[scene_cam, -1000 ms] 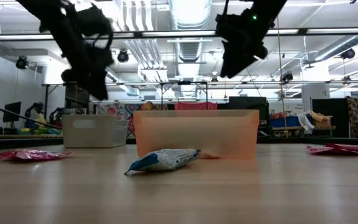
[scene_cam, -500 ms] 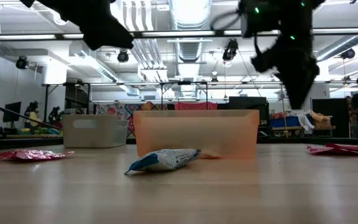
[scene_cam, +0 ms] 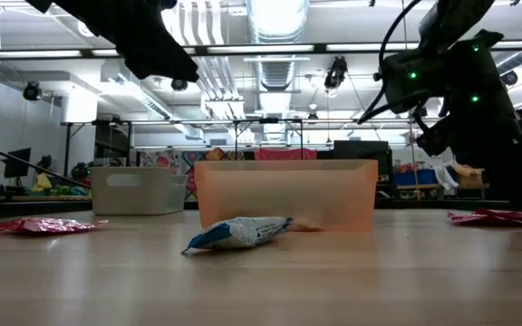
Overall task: Sort candy
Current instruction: Put the red candy into the blue bin
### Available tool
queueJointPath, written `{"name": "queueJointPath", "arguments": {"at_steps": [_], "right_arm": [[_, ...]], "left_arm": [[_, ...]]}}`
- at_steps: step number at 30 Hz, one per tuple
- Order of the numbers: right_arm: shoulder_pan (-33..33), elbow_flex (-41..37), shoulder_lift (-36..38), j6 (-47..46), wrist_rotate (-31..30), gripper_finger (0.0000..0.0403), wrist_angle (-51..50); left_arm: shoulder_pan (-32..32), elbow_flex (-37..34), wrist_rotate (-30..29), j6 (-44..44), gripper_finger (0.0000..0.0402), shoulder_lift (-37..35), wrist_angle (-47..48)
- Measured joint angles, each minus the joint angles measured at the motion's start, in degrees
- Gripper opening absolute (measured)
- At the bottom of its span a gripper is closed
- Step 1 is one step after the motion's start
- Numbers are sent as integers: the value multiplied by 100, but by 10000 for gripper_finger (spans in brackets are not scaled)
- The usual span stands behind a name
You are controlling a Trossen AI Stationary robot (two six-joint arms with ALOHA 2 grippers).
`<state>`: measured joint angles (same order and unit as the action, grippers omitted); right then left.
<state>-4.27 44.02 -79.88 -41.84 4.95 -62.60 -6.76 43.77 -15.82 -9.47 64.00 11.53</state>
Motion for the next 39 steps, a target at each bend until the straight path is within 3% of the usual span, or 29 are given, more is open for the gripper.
{"name": "queueJointPath", "arguments": {"at_steps": [4, 12, 16, 27, 33, 39], "right_arm": [[0, -35, 0, 35, -2, 228, 77], [0, -450, 0, 83, -29, 223, 839], [0, -551, 11, 172, 17, 184, 890], [0, -500, 7, 203, 0, 24, 936], [2, -499, 41, 213, -143, 9, 930], [0, -427, 526, 154, -389, 8, 957]], "left_arm": [[1, 4, -322, 0, 120, 132, -2], [0, 7, -327, -2, 120, 369, -2], [0, 7, -329, -2, 120, 421, -2], [0, 9, -330, -2, 120, 425, -15], [0, 11, -330, -2, 119, 425, -17], [0, 10, -330, -2, 119, 425, -20]]}}
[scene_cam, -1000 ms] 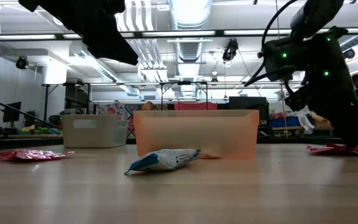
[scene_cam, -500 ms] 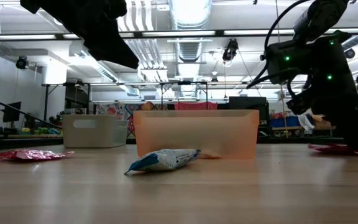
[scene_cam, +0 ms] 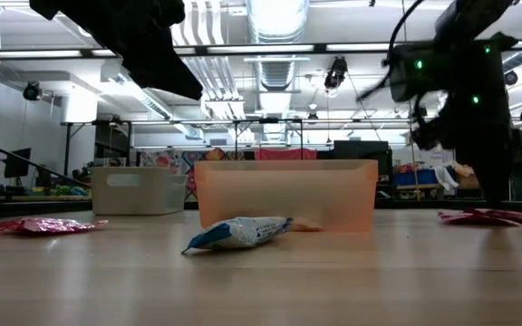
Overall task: Sort candy
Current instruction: Put the red candy into the blue bin
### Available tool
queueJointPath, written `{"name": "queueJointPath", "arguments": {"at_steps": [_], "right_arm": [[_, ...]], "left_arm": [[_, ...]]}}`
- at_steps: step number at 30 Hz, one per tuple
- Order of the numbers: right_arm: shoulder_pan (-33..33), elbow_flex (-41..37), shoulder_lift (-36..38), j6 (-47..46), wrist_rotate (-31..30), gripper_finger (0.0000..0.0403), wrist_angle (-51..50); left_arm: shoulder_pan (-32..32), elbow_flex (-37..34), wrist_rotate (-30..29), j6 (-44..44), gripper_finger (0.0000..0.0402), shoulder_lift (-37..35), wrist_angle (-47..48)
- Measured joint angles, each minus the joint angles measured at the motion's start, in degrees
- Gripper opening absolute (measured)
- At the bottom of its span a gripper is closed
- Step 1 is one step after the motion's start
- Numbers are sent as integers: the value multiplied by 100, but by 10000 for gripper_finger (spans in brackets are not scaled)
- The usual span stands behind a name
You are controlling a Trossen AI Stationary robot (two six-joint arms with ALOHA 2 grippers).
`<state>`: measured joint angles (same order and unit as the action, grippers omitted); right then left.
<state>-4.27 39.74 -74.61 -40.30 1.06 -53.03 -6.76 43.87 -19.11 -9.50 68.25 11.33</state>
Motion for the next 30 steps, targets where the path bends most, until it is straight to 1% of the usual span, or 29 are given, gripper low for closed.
{"name": "queueJointPath", "arguments": {"at_steps": [5, 10, 14, 19, 23, 30], "right_arm": [[0, 195, 570, -163, -255, 8, -15], [0, 271, 992, -554, -276, 8, -20], [0, 271, 1087, -849, -277, 9, -20], [0, 271, 974, -1017, -278, 14, -20], [0, 271, 753, -1024, -276, 41, -22], [0, 269, 281, -1027, -258, 121, -24]], "left_arm": [[0, 1, -2, 0, 119, 0, -25], [0, 1, -2, 0, 119, 0, -28], [0, 1, -2, 0, 119, 0, -27], [0, 1, -2, 2, 119, 0, -24], [1, 1, -2, 2, 119, 0, -24], [0, 0, -2, 2, 119, 0, -26]]}}
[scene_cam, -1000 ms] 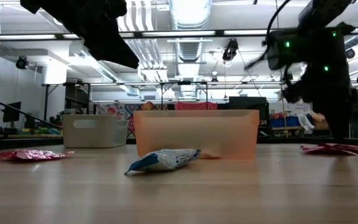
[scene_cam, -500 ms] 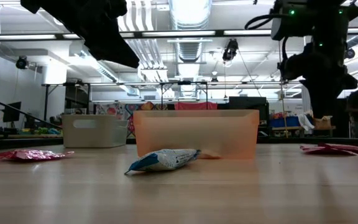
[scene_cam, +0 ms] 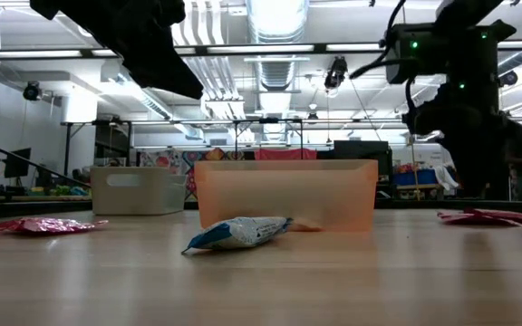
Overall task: Sort candy
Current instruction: Put the red candy into the blue bin
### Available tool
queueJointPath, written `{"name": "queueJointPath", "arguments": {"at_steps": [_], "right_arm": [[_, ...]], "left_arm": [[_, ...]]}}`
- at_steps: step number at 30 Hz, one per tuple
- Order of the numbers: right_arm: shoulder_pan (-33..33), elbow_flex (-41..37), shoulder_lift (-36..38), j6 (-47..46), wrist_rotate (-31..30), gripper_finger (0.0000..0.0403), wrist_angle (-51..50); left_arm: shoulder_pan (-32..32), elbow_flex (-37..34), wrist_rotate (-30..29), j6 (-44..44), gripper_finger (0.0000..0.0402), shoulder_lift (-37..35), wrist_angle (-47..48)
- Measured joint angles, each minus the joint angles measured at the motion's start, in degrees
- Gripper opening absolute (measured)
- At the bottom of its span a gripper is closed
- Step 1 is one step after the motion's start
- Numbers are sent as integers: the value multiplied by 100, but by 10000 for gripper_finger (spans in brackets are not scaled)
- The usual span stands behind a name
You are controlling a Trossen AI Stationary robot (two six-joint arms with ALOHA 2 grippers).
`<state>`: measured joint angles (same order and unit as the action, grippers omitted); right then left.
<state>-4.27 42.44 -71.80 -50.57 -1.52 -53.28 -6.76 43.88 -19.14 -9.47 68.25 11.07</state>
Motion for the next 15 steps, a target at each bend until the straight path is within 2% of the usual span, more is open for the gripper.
{"name": "queueJointPath", "arguments": {"at_steps": [8, 15], "right_arm": [[-7, 0, -656, 132, -5, 190, 147], [-26, 15, -1254, 393, -35, 194, 310]], "left_arm": [[0, -2, 0, 0, 119, 0, -68], [0, -3, 0, 0, 119, 0, -100]]}}
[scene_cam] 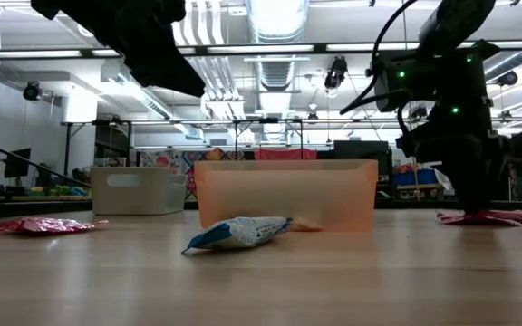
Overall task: Sort candy
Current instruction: Put the red candy into the blue bin
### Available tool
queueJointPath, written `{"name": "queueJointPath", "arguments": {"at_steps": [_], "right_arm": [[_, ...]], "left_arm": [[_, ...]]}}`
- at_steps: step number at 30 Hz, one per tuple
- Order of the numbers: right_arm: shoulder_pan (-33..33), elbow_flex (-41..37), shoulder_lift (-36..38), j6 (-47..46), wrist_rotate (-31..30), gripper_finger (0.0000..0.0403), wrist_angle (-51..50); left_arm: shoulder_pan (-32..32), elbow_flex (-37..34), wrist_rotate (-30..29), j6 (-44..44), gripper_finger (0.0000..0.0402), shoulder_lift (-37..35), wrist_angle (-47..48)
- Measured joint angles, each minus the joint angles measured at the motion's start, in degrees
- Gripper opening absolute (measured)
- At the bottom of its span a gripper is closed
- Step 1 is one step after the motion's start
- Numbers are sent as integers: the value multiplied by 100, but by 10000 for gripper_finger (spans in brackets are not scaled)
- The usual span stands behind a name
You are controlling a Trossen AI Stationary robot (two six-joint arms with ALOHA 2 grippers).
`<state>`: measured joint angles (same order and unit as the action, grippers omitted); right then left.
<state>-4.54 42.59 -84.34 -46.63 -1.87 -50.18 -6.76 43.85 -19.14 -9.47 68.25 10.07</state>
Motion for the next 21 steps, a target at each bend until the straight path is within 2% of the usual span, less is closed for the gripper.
{"name": "queueJointPath", "arguments": {"at_steps": [5, 12, 17, 21], "right_arm": [[-12, -7, -117, 21, -77, 148, 114], [-13, -12, -32, 93, -300, 25, 109], [-15, -29, 156, 262, -314, 10, 62], [-13, -11, 646, 203, -467, 8, -81]], "left_arm": [[0, -1, 0, 0, 119, 0, -44], [0, -1, 0, 0, 119, 0, -46], [1, -6, 0, -2, 119, 0, -44], [2, -6, 0, -1, 119, 0, -42]]}}
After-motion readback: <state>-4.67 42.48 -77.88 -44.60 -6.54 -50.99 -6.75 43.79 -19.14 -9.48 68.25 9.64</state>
